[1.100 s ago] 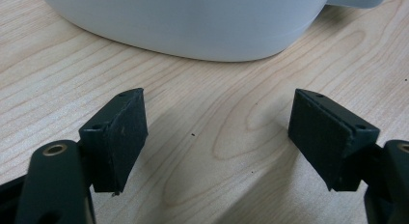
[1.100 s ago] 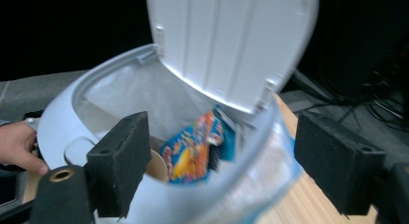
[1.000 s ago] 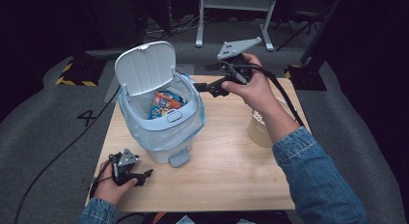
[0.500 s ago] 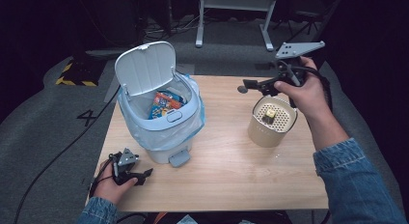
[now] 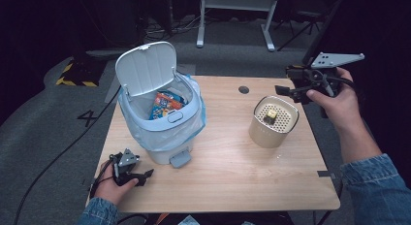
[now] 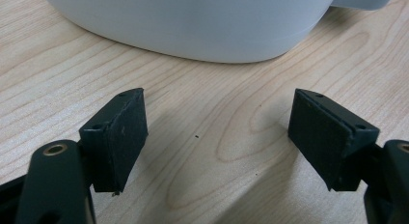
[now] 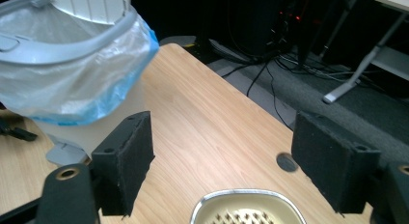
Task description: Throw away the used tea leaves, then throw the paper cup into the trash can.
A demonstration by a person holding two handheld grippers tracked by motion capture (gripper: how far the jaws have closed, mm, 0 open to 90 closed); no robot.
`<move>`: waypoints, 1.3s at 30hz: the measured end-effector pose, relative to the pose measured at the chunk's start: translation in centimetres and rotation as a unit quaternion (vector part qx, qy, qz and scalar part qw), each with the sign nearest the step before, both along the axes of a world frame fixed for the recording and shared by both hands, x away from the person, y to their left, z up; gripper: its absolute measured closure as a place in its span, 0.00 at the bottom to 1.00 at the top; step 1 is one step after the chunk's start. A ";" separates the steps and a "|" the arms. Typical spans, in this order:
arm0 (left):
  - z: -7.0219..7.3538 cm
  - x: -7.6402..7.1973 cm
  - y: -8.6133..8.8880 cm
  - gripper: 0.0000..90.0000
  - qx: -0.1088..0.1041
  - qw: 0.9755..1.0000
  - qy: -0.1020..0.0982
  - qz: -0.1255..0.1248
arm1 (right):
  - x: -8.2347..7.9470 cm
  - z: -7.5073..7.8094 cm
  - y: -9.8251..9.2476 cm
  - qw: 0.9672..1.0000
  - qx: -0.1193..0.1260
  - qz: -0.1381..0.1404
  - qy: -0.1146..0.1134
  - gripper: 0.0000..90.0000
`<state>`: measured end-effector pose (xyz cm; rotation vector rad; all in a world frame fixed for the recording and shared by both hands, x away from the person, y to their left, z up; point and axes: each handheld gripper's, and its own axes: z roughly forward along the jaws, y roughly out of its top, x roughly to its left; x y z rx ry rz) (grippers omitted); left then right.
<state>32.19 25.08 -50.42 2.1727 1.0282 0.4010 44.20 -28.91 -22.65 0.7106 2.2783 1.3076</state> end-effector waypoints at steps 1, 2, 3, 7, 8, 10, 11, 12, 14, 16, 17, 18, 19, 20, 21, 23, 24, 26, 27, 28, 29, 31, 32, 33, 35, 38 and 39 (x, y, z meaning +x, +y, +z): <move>0.0 0.0 0.0 0.24 0.001 1.000 -0.001 0.000 | -0.2 -0.3 -0.9 1.000 -0.001 -0.008 0.003 0.26; 0.0 0.0 0.0 0.24 0.001 1.000 -0.001 0.000 | -0.2 -0.3 -0.9 1.000 -0.001 -0.008 0.003 0.26; 0.0 0.0 0.0 0.24 0.001 1.000 -0.001 0.000 | -0.4 -0.7 -1.8 1.000 -0.001 -0.015 0.007 0.26; 0.0 0.0 0.0 0.24 0.000 1.000 0.000 0.000 | -0.8 -1.4 -3.3 1.000 0.003 -0.027 0.010 0.26; 0.0 0.0 0.0 0.24 0.000 1.000 0.000 0.000 | -0.8 -1.4 -3.3 1.000 0.003 -0.027 0.010 0.26; 0.0 0.0 0.0 0.24 0.000 1.000 0.000 0.000 | -1.1 -2.0 -4.4 0.999 0.005 -0.036 0.015 0.25; 0.0 0.0 0.0 0.24 0.000 1.000 0.000 0.000 | -1.1 -2.0 -4.4 0.999 0.005 -0.036 0.015 0.25; 0.0 0.0 0.0 0.24 -0.001 1.000 0.001 0.000 | -1.2 -2.2 -4.7 0.999 0.006 -0.039 0.016 0.25; 0.0 0.0 0.0 0.24 -0.002 1.000 0.002 0.000 | -1.4 -2.6 -5.4 0.999 0.009 -0.044 0.018 0.25; 0.0 0.0 0.0 0.24 0.000 1.000 0.000 0.000 | -1.7 -3.4 -6.2 0.998 0.012 -0.051 0.024 0.25; 0.0 0.0 0.0 0.24 0.001 1.000 -0.001 0.001 | -1.8 -3.7 -6.5 0.998 0.012 -0.052 0.028 0.25; 0.0 0.0 0.0 0.24 0.001 1.000 -0.001 0.001 | -1.9 -4.0 -6.8 0.998 0.013 -0.054 0.030 0.25; 0.0 0.0 0.0 0.24 0.001 1.000 -0.001 0.001 | -1.9 -4.4 -7.0 0.998 0.013 -0.056 0.031 0.25; 0.0 0.0 0.0 0.24 0.001 1.000 -0.001 0.001 | -1.9 -4.4 -7.0 0.998 0.013 -0.056 0.031 0.25; 0.0 0.0 0.0 0.24 0.001 1.000 -0.001 0.000 | -2.1 -4.7 -7.3 0.998 0.014 -0.058 0.034 0.25; 0.0 0.0 0.0 0.24 0.001 1.000 -0.001 0.001 | -2.2 -5.5 -7.8 0.997 0.019 -0.062 0.038 0.25; 0.0 0.0 0.0 0.24 0.001 1.000 -0.001 0.001 | -2.3 -6.0 -8.0 0.997 0.020 -0.063 0.041 0.25; 0.0 0.0 0.0 0.24 0.002 1.000 -0.001 0.000 | -2.4 -6.7 -8.3 0.997 0.019 -0.066 0.046 0.25; 0.0 0.0 0.0 0.24 0.002 1.000 -0.001 0.001 | -2.5 -7.2 -8.5 0.996 0.015 -0.068 0.047 0.25; 0.0 0.0 0.0 0.24 0.001 1.000 -0.001 0.000 | -2.5 -7.6 -8.6 0.996 0.013 -0.069 0.047 0.25; 0.0 0.0 0.0 0.24 0.001 1.000 -0.001 0.000 | -2.6 -8.0 -8.8 0.996 0.013 -0.070 0.048 0.24; 0.0 0.0 0.0 0.24 0.002 1.000 -0.002 0.001 | -2.7 -8.7 -8.9 0.996 0.012 -0.071 0.050 0.24; 0.0 0.0 0.0 0.24 0.002 1.000 -0.002 0.001 | -2.8 -9.0 -9.0 0.996 0.012 -0.071 0.053 0.24; 0.0 0.0 0.0 0.24 0.002 1.000 -0.001 0.001 | -2.9 -9.6 -9.1 0.996 0.014 -0.074 0.058 0.24; 0.0 0.0 0.0 0.24 0.002 1.000 -0.002 0.001 | -2.9 -9.8 -9.1 0.995 0.011 -0.074 0.059 0.24; 0.0 0.0 0.0 0.24 0.002 1.000 -0.002 0.001 | -3.2 -10.7 -9.4 0.995 0.005 -0.078 0.063 0.24; 0.0 0.0 0.0 0.24 0.001 1.000 -0.001 0.001 | -3.4 -11.3 -9.6 0.995 0.003 -0.080 0.066 0.24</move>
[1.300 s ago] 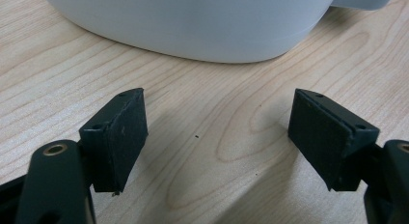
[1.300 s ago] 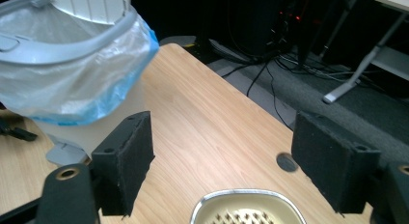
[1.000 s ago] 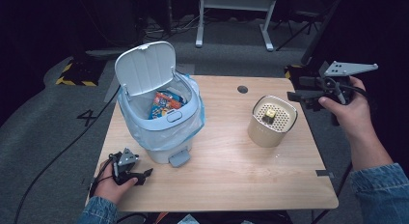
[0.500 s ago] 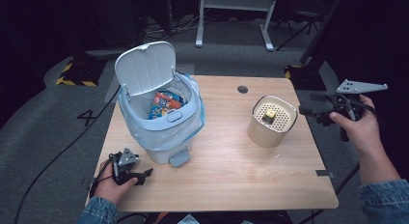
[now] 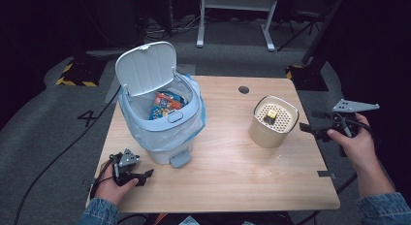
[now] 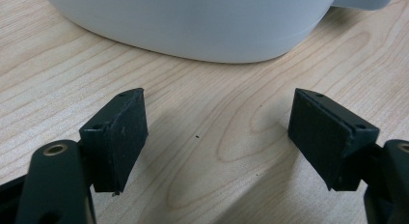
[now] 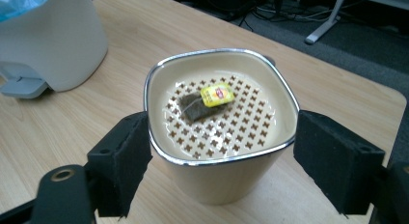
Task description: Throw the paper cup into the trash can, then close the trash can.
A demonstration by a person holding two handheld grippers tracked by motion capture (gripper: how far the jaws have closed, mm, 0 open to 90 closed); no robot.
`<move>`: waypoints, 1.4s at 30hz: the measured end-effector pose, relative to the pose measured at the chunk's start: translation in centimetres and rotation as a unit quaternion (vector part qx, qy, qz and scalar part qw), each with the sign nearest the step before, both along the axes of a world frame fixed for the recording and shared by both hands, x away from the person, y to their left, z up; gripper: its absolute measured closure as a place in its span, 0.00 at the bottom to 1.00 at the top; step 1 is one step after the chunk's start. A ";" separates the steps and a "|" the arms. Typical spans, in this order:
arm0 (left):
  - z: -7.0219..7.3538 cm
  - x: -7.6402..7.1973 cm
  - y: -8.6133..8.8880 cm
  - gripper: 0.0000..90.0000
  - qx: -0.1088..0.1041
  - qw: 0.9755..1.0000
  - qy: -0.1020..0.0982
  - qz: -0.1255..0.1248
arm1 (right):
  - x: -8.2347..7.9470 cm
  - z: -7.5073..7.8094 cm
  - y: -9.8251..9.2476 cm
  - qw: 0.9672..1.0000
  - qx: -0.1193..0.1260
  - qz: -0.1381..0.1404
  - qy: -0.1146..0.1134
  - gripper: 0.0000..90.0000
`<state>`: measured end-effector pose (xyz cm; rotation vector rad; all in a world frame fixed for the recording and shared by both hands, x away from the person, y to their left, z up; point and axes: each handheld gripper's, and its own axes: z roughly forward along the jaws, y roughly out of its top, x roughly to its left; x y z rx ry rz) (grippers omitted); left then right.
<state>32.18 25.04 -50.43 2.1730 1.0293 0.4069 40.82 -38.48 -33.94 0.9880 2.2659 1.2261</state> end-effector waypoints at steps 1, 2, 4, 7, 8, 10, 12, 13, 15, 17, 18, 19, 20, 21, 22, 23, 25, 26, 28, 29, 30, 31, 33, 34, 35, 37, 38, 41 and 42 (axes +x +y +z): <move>0.0 0.0 0.0 0.24 0.001 1.000 0.000 0.000 | 0.0 0.0 0.0 1.000 0.000 0.000 0.000 0.24; 0.0 0.0 0.0 0.24 0.000 1.000 0.000 0.000 | -0.1 -0.3 -0.1 1.000 0.000 -0.002 0.003 0.24; 0.0 0.0 0.0 0.24 0.000 1.000 0.000 0.000 | -0.2 -1.1 -0.2 1.000 0.001 -0.003 0.007 0.24; 0.0 0.0 0.0 0.24 0.000 1.000 0.001 0.000 | -0.5 -2.5 -0.3 1.000 -0.001 -0.006 0.011 0.23; 0.0 0.0 0.0 0.24 -0.001 1.000 0.000 0.001 | -0.5 -2.9 -0.3 1.000 -0.002 -0.007 0.015 0.23; 0.0 0.1 0.0 0.24 -0.001 1.000 0.000 0.001 | -0.7 -3.7 -0.2 1.000 -0.008 -0.008 0.018 0.23; 0.0 0.1 0.0 0.24 0.000 1.000 0.001 0.001 | -0.8 -4.1 -0.2 1.000 -0.009 -0.008 0.019 0.23; 0.0 0.1 0.0 0.24 0.000 1.000 0.001 0.001 | -0.9 -4.4 -0.2 1.000 -0.009 -0.008 0.022 0.23; 0.0 0.1 0.0 0.24 -0.001 1.000 0.000 0.001 | -1.2 -5.3 0.0 1.000 -0.011 -0.006 0.027 0.23; 0.0 0.1 0.0 0.24 -0.001 1.000 0.000 0.001 | -1.3 -5.5 0.1 1.000 -0.011 -0.005 0.027 0.23; 0.0 0.1 0.0 0.24 -0.001 1.000 0.000 0.001 | -1.4 -5.8 0.2 0.999 -0.009 -0.005 0.030 0.23; 0.0 0.0 0.0 0.24 0.000 1.000 0.000 0.002 | -1.6 -6.4 0.3 0.999 -0.012 -0.004 0.033 0.23; 0.0 0.0 0.0 0.24 0.000 1.000 0.000 0.001 | -1.6 -6.4 0.3 0.999 -0.012 -0.004 0.033 0.23; 0.0 0.0 0.0 0.24 0.000 1.000 0.000 0.001 | -1.7 -6.6 0.4 0.999 -0.013 -0.004 0.035 0.23; 0.0 0.0 0.0 0.24 0.000 1.000 0.000 0.002 | -1.8 -6.8 0.4 0.999 -0.011 -0.004 0.037 0.23; 0.0 0.0 0.0 0.24 -0.003 1.000 0.001 0.003 | -1.9 -7.0 0.4 0.999 -0.012 -0.003 0.037 0.23; 0.0 0.0 0.0 0.25 -0.003 1.000 0.001 0.003 | -2.2 -7.6 0.6 0.999 -0.010 -0.001 0.041 0.23; 0.0 0.0 0.0 0.25 -0.003 1.000 0.001 0.001 | -2.2 -7.6 0.6 0.999 -0.010 -0.001 0.041 0.23; 0.4 0.0 0.4 0.37 -0.021 1.000 0.019 0.005 | -2.5 -8.1 0.7 0.999 -0.009 0.001 0.043 0.23; 0.9 0.0 0.7 0.42 -0.034 0.998 0.042 0.014 | -2.6 -8.4 0.8 0.999 -0.005 0.002 0.044 0.23; 1.2 0.0 0.9 0.44 -0.039 0.998 0.047 0.017 | -2.8 -8.8 0.8 0.999 -0.003 0.003 0.047 0.23; 1.7 0.0 1.2 0.43 -0.045 0.998 0.039 0.023 | -2.9 -9.0 0.9 0.999 -0.001 0.003 0.048 0.23; 3.1 0.0 1.7 0.43 -0.078 0.996 0.026 0.028 | -3.1 -9.7 0.9 0.999 -0.006 0.002 0.050 0.23; 3.6 0.0 1.9 0.43 -0.087 0.996 0.021 0.028 | -3.2 -10.2 0.9 0.999 -0.007 0.000 0.053 0.23; 4.7 0.0 2.0 0.43 -0.104 0.994 0.012 0.023 | -3.3 -11.1 0.8 0.998 -0.008 -0.001 0.056 0.23; 6.0 -0.1 2.0 0.43 -0.105 0.994 0.000 0.017 | -3.3 -11.9 0.8 0.998 -0.010 -0.004 0.059 0.22; 6.5 -0.1 2.1 0.43 -0.102 0.995 -0.005 0.012 | -3.3 -12.3 0.8 0.998 -0.011 -0.005 0.060 0.22; 7.7 -0.1 2.2 0.43 -0.106 0.994 -0.015 0.010 | -3.3 -13.2 0.8 0.998 -0.022 -0.010 0.061 0.22; 8.3 -0.1 2.3 0.43 -0.107 0.994 -0.021 0.009 | -3.3 -13.7 0.8 0.998 -0.030 -0.011 0.062 0.22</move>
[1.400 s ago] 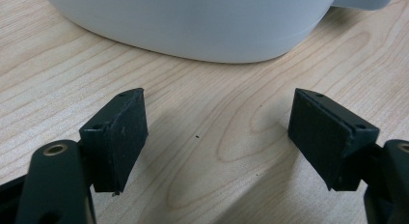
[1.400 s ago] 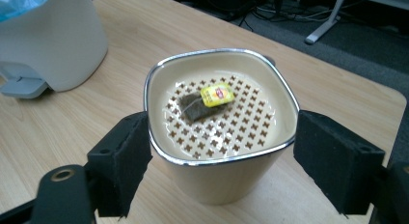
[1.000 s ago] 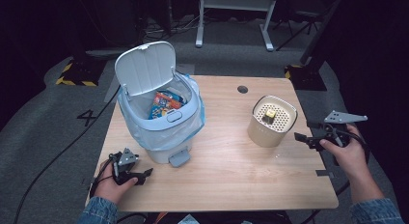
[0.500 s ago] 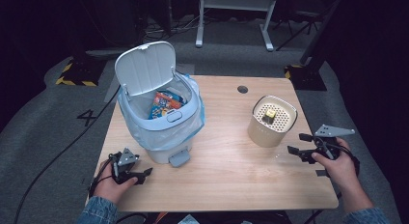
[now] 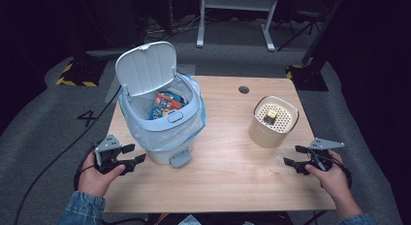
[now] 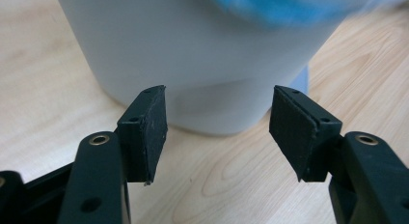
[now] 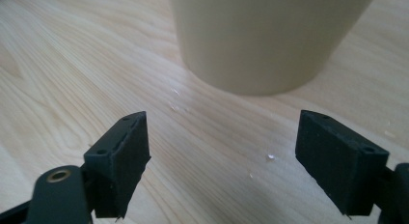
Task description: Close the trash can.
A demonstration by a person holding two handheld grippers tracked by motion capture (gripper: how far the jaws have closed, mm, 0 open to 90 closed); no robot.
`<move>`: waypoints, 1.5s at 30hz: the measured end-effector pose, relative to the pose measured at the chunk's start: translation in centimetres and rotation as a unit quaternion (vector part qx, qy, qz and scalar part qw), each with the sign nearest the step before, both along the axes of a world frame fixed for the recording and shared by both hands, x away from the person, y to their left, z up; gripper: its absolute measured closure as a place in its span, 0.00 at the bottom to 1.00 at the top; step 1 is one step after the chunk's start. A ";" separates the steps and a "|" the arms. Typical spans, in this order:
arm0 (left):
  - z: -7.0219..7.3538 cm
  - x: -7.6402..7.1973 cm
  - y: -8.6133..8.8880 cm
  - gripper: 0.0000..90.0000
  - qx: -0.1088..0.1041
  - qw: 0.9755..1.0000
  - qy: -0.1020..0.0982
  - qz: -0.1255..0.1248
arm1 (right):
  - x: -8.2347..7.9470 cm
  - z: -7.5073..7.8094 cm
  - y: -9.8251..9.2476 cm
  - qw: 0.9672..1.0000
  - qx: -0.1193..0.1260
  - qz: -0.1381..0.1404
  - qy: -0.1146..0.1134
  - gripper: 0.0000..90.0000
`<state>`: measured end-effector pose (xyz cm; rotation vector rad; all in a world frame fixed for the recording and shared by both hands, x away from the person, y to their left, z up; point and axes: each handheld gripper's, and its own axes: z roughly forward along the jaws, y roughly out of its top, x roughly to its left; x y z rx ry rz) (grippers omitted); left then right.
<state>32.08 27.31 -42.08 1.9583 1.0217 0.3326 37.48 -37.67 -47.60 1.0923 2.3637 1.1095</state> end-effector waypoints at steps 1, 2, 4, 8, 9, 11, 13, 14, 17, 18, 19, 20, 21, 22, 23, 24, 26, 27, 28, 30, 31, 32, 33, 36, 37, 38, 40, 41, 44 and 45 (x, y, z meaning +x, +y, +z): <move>1.1 0.0 0.2 0.43 -0.010 1.000 -0.009 0.000 | 0.0 -0.9 0.2 1.000 -0.014 0.003 0.001 0.22; 1.1 0.0 0.2 0.43 -0.010 1.000 -0.009 0.000 | 0.0 -0.9 0.2 1.000 -0.014 0.003 0.001 0.22; 2.5 0.2 0.5 0.43 -0.018 1.000 -0.016 -0.002 | 0.0 -1.5 0.3 1.000 -0.020 0.004 0.002 0.22; 4.6 0.4 1.1 0.43 -0.024 0.999 -0.034 -0.001 | 0.0 -2.3 0.5 1.000 -0.029 0.006 0.004 0.22; 5.1 0.5 1.3 0.44 -0.029 0.999 -0.036 -0.002 | 0.0 -2.6 0.6 0.999 -0.032 0.006 0.003 0.20; 5.9 0.6 1.7 0.44 -0.037 0.998 -0.044 -0.002 | 0.0 -2.7 0.7 1.000 -0.027 0.002 -0.001 0.19; 6.6 0.7 2.1 0.44 -0.035 0.998 -0.052 -0.003 | 0.0 -2.8 0.7 1.000 -0.025 0.000 -0.004 0.19; 7.0 0.8 2.2 0.44 -0.037 0.998 -0.054 -0.007 | 0.0 -2.8 0.7 1.000 -0.025 0.000 -0.004 0.19; 8.2 1.3 2.9 0.44 -0.040 0.997 -0.063 -0.019 | 0.0 -2.8 0.7 1.000 -0.026 -0.001 -0.004 0.19; 8.6 1.5 3.2 0.45 -0.041 0.997 -0.065 -0.023 | -0.1 -2.8 0.8 1.000 -0.027 -0.001 -0.004 0.19; 9.0 1.6 3.4 0.45 -0.040 0.996 -0.069 -0.027 | -0.1 -2.8 0.7 1.000 -0.027 -0.001 -0.004 0.19; 9.5 1.8 3.6 0.45 -0.040 0.996 -0.074 -0.029 | 0.0 -2.8 0.7 1.000 -0.026 -0.001 -0.004 0.19; 10.0 1.9 3.8 0.45 -0.040 0.996 -0.078 -0.031 | 0.0 -2.8 0.7 1.000 -0.026 -0.001 -0.004 0.19; 10.5 2.0 4.0 0.45 -0.042 0.995 -0.081 -0.032 | 0.0 -2.8 0.7 1.000 -0.026 -0.001 -0.004 0.19; 11.0 2.2 4.2 0.45 -0.046 0.995 -0.084 -0.031 | 0.0 -2.8 0.7 1.000 -0.026 -0.001 -0.004 0.18; 11.6 2.3 4.4 0.45 -0.049 0.995 -0.087 -0.030 | 0.0 -2.8 0.7 1.000 -0.026 -0.001 -0.004 0.19; 12.5 2.7 4.5 0.45 -0.053 0.994 -0.093 -0.027 | 0.0 -2.8 0.7 1.000 -0.026 -0.001 -0.004 0.19; 13.4 3.0 4.4 0.45 -0.058 0.993 -0.096 -0.023 | -0.1 -2.8 0.7 1.000 -0.026 -0.002 -0.004 0.19; 13.4 3.0 4.4 0.45 -0.058 0.993 -0.096 -0.023 | -0.1 -2.8 0.8 1.000 -0.025 -0.004 -0.003 0.19; 14.0 3.4 4.2 0.45 -0.061 0.993 -0.097 -0.022 | -0.2 -2.8 0.8 1.000 -0.025 -0.005 -0.003 0.19; 14.7 3.8 4.0 0.46 -0.053 0.993 -0.105 -0.020 | -0.2 -2.8 0.8 1.000 -0.025 -0.005 -0.004 0.19; 15.0 4.0 3.9 0.46 -0.052 0.993 -0.107 -0.018 | -0.2 -2.8 0.8 1.000 -0.025 -0.005 -0.003 0.19; 15.0 4.0 3.9 0.46 -0.052 0.993 -0.107 -0.018 | -0.2 -2.8 0.8 1.000 -0.025 -0.005 -0.003 0.19; 16.2 4.9 3.6 0.47 -0.061 0.992 -0.114 -0.013 | -0.2 -2.8 0.8 1.000 -0.025 -0.005 -0.003 0.19; 16.2 4.9 3.6 0.47 -0.061 0.992 -0.114 -0.013 | -0.2 -2.8 0.8 1.000 -0.025 -0.005 -0.003 0.19; 16.7 5.3 3.4 0.47 -0.061 0.991 -0.119 -0.008 | -0.2 -2.8 0.8 1.000 -0.025 -0.005 -0.003 0.19; 16.9 5.5 3.3 0.47 -0.062 0.991 -0.122 -0.005 | -0.2 -2.8 0.8 1.000 -0.025 -0.005 -0.003 0.19; 17.3 6.0 3.1 0.47 -0.064 0.991 -0.118 -0.006 | -0.2 -2.8 0.8 1.000 -0.025 -0.005 -0.004 0.19; 17.8 6.6 2.8 0.47 -0.055 0.991 -0.120 -0.001 | -0.2 -2.8 0.8 1.000 -0.025 -0.005 -0.003 0.19; 18.0 6.9 2.6 0.47 -0.053 0.991 -0.122 -0.001 | -0.2 -2.8 0.8 1.000 -0.025 -0.005 -0.003 0.19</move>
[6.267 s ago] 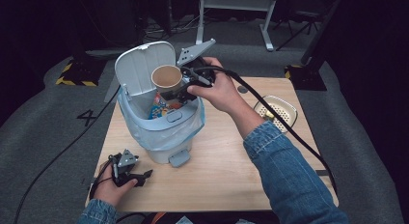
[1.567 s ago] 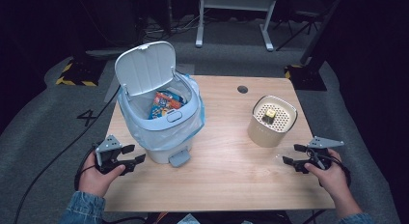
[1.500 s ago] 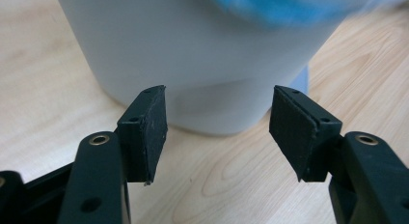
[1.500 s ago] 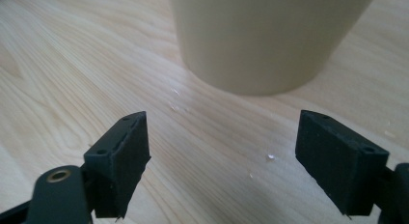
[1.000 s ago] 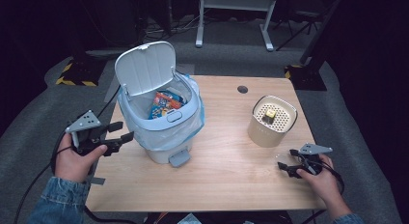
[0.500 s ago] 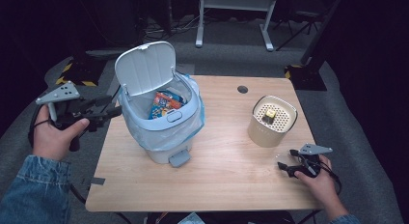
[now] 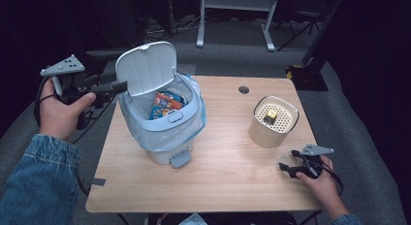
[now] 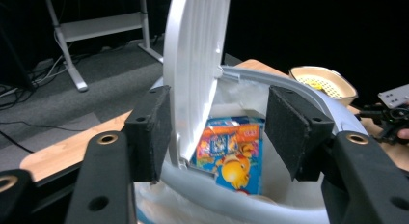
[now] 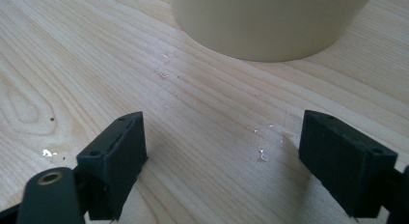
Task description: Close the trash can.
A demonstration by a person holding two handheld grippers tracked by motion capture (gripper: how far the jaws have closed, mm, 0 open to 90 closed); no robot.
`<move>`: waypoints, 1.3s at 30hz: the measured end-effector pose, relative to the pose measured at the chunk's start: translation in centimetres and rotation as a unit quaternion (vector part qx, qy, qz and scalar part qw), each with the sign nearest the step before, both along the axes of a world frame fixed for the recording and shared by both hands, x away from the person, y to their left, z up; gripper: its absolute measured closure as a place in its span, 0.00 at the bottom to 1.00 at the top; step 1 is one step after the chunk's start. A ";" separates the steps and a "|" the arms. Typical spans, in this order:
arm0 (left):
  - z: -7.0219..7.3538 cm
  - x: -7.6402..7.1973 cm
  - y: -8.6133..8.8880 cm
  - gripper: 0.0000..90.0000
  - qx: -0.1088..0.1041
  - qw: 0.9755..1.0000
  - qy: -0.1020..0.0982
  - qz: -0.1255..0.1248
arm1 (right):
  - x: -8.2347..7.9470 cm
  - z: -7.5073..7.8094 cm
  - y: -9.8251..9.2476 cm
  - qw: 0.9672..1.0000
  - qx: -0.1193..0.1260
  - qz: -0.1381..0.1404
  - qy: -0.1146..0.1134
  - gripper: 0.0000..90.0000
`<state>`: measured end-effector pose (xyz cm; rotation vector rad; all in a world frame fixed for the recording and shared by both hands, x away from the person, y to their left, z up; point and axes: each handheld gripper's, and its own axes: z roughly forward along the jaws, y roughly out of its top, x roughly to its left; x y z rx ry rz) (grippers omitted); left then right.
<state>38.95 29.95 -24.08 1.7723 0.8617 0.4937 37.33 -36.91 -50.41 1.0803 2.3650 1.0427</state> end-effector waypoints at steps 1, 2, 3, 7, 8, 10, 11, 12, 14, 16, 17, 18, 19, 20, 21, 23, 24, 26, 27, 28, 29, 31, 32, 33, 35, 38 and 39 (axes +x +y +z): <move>0.2 0.3 -0.1 0.48 -0.001 1.000 0.000 0.000 | 0.0 0.0 0.0 1.000 0.000 0.000 0.000 0.19; 0.4 0.5 -0.2 0.48 -0.001 1.000 -0.002 0.001 | 0.0 0.0 0.0 1.000 0.000 0.000 0.000 0.19; 0.6 0.6 -0.3 0.48 0.000 1.000 -0.003 0.003 | 0.0 0.0 0.0 1.000 0.000 0.000 0.000 0.19; 1.1 1.0 -0.6 0.51 -0.016 1.000 -0.007 -0.001 | 0.0 0.0 0.0 1.000 0.000 0.000 0.000 0.19; 1.2 1.0 -0.7 0.50 -0.016 1.000 -0.011 -0.001 | 0.0 0.0 0.0 1.000 0.000 0.000 0.000 0.19; 1.4 0.8 -0.9 0.51 -0.011 1.000 -0.009 -0.003 | 0.0 0.0 0.0 1.000 0.000 0.000 0.000 0.19; 1.6 0.5 -1.0 0.52 -0.011 1.000 -0.007 -0.010 | 0.0 0.0 0.0 1.000 0.000 0.000 0.000 0.19; 1.6 0.5 -1.0 0.52 -0.011 1.000 -0.007 -0.010 | 0.0 0.0 0.0 1.000 0.000 0.000 0.000 0.19; 1.6 0.2 -1.4 0.51 -0.009 1.000 -0.001 -0.019 | 0.0 0.0 0.0 1.000 0.000 0.000 0.000 0.19; 1.6 -0.2 -2.0 0.50 0.001 0.999 0.004 -0.033 | 0.0 0.0 0.0 1.000 0.000 0.000 0.000 0.19; 1.6 -0.5 -2.3 0.51 -0.002 0.999 0.010 -0.045 | 0.0 0.0 0.0 1.000 0.000 0.000 0.000 0.19; 1.4 -0.6 -2.7 0.52 -0.007 0.998 0.015 -0.058 | 0.0 0.0 0.0 1.000 0.000 0.000 0.000 0.19; 1.3 -0.8 -3.1 0.52 -0.009 0.997 0.022 -0.068 | 0.0 0.0 0.0 1.000 0.000 0.000 0.000 0.19; 1.1 -0.9 -3.6 0.52 -0.005 0.997 0.028 -0.077 | 0.0 0.0 0.0 1.000 0.000 0.000 0.000 0.19; 0.9 -1.0 -4.0 0.52 -0.002 0.996 0.033 -0.083 | 0.0 0.0 0.0 1.000 0.000 0.000 0.000 0.19; 0.5 -1.1 -4.8 0.52 0.006 0.995 0.038 -0.091 | 0.0 0.0 0.0 1.000 -0.001 0.001 0.000 0.19; 0.3 -1.1 -5.0 0.52 0.006 0.995 0.039 -0.094 | 0.0 0.0 0.0 1.000 -0.001 0.002 0.000 0.19; 0.0 -1.1 -5.5 0.53 -0.001 0.994 0.044 -0.098 | 0.0 0.0 0.0 1.000 0.000 0.004 0.000 0.19; -0.2 -1.0 -5.7 0.55 -0.004 0.994 0.046 -0.100 | -0.1 0.0 0.0 1.000 0.000 0.005 0.000 0.19; -0.3 -1.0 -5.9 0.55 -0.005 0.994 0.049 -0.102 | -0.1 0.0 0.0 1.000 0.000 0.006 0.000 0.19; -0.5 -1.0 -6.1 0.55 -0.006 0.993 0.052 -0.104 | -0.1 0.0 0.0 1.000 0.000 0.006 0.000 0.19; -0.8 -0.9 -6.6 0.56 -0.011 0.993 0.056 -0.107 | -0.1 0.0 -0.1 1.000 0.000 0.007 0.000 0.19; -0.9 -0.9 -6.7 0.58 -0.013 0.992 0.057 -0.107 | -0.1 0.0 -0.1 1.000 -0.001 0.008 0.000 0.19; -1.0 -0.9 -6.9 0.58 -0.015 0.992 0.060 -0.108 | -0.1 0.0 -0.1 1.000 -0.001 0.008 0.000 0.19; -1.3 -0.8 -7.3 0.60 -0.013 0.992 0.065 -0.111 | 0.0 0.0 -0.1 1.000 -0.001 0.010 0.000 0.19; -1.6 -0.7 -7.9 0.63 -0.010 0.991 0.071 -0.115 | 0.0 0.0 -0.1 1.000 0.000 0.011 0.001 0.19; -1.8 -0.6 -8.2 0.67 0.002 0.991 0.068 -0.113 | 0.0 0.0 -0.1 1.000 0.000 0.012 0.001 0.19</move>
